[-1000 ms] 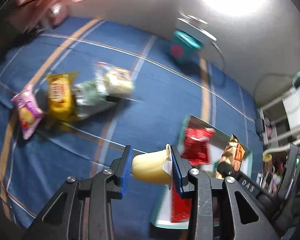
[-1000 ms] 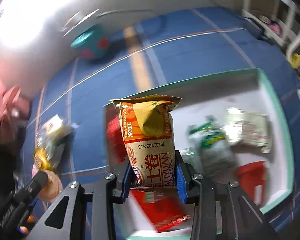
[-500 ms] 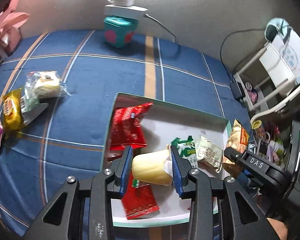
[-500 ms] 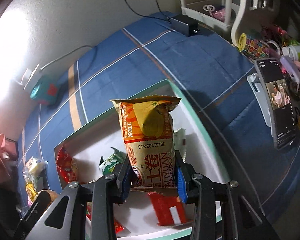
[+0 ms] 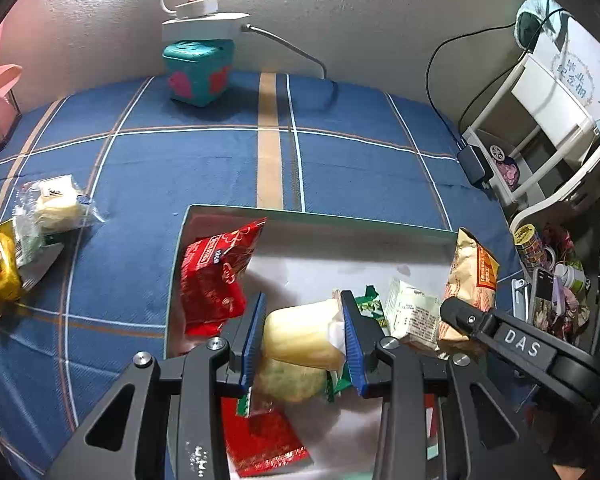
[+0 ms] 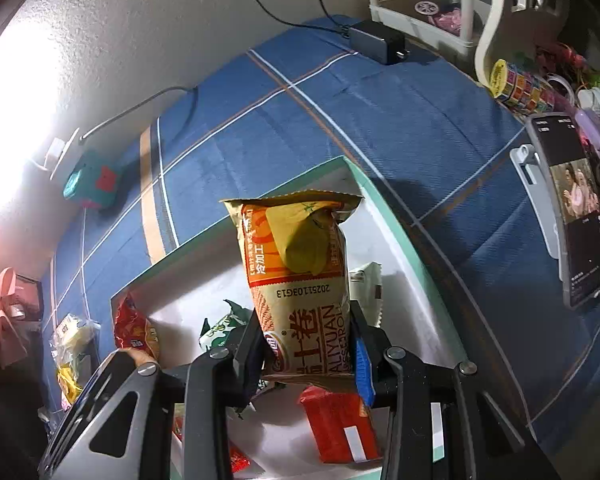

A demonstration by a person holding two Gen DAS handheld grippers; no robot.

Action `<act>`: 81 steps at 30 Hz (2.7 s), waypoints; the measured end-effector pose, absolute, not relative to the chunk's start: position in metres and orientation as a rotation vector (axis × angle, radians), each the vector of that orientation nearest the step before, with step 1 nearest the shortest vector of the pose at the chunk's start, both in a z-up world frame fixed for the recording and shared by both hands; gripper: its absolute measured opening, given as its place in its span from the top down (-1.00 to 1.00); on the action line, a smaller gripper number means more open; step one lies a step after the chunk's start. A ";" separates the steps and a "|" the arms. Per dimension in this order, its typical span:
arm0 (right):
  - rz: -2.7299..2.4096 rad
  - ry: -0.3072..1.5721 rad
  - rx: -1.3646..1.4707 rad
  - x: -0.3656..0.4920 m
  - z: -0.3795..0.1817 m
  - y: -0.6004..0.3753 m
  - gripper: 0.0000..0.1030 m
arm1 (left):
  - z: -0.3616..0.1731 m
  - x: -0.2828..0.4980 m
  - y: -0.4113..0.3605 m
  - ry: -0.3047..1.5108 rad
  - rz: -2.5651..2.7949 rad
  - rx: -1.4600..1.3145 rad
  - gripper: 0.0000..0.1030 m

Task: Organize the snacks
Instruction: 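Carry the bread bag and pudding cup over the tray, then open both grippers to drop the bread bag and pudding cup into the tray, then move both tools from the tray to the snacks left on the bedspread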

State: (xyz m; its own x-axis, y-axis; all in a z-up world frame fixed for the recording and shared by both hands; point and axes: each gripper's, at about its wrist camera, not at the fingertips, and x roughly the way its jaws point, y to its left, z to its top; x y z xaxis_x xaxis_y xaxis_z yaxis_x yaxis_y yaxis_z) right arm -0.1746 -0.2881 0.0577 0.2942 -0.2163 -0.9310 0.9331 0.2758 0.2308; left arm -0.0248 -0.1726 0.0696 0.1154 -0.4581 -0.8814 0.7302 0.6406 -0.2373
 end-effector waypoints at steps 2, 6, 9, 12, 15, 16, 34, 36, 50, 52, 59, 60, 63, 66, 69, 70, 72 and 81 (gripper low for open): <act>-0.939 0.944 0.957 -0.170 0.055 -0.288 0.23 | 0.065 -0.025 -0.176 1.163 -0.888 0.285 0.26; -0.923 0.953 0.940 -0.163 0.052 -0.286 0.23 | 0.056 -0.026 -0.182 1.167 -0.891 0.290 0.26; -0.908 0.956 0.931 -0.158 0.051 -0.285 0.23 | 0.054 -0.026 -0.185 1.155 -0.895 0.292 0.26; -0.895 0.961 0.922 -0.154 0.049 -0.284 0.23 | 0.053 -0.025 -0.186 1.144 -0.892 0.289 0.26; -0.889 0.968 0.920 -0.151 0.047 -0.284 0.23 | 0.053 -0.023 -0.186 1.139 -0.890 0.284 0.26; -0.888 0.969 0.920 -0.151 0.046 -0.283 0.22 | 0.053 -0.022 -0.186 1.140 -0.890 0.282 0.26; -0.913 0.998 0.885 -0.150 0.050 -0.283 -0.40 | 0.067 -0.016 -0.181 1.118 -0.869 0.267 -0.11; -0.919 1.004 0.870 -0.149 0.053 -0.282 -0.46 | 0.071 -0.015 -0.179 1.111 -0.859 0.272 -0.18; -0.908 1.004 0.800 -0.140 0.065 -0.276 -1.00 | 0.077 0.015 -0.155 1.095 -0.668 0.346 -0.74; -0.905 1.006 0.799 -0.137 0.064 -0.275 -1.00 | 0.073 0.020 -0.153 1.105 -0.647 0.350 -0.77; -0.910 1.033 0.794 -0.135 0.057 -0.274 -1.00 | 0.061 0.029 -0.146 1.135 -0.576 0.349 -1.00; -0.909 1.042 0.792 -0.134 0.055 -0.273 -1.00 | 0.060 0.030 -0.145 1.139 -0.573 0.350 -1.00; -0.910 1.061 0.789 -0.132 0.051 -0.273 -1.00 | 0.057 0.032 -0.143 1.147 -0.562 0.348 -1.00; -0.904 1.061 0.792 -0.132 0.051 -0.272 -1.00 | 0.055 0.034 -0.141 1.151 -0.552 0.348 -1.00; -0.900 1.063 0.784 -0.128 0.051 -0.270 -1.00 | 0.054 0.035 -0.140 1.158 -0.547 0.351 -1.00; -0.898 1.063 0.784 -0.127 0.051 -0.269 -1.00 | 0.053 0.035 -0.140 1.161 -0.546 0.352 -1.00; -0.896 1.066 0.786 -0.125 0.050 -0.267 -1.00 | 0.053 0.036 -0.139 1.165 -0.545 0.355 -1.00; -0.920 1.077 0.722 -0.122 0.051 -0.261 -1.00 | 0.054 0.040 -0.126 1.171 -0.525 0.358 -1.00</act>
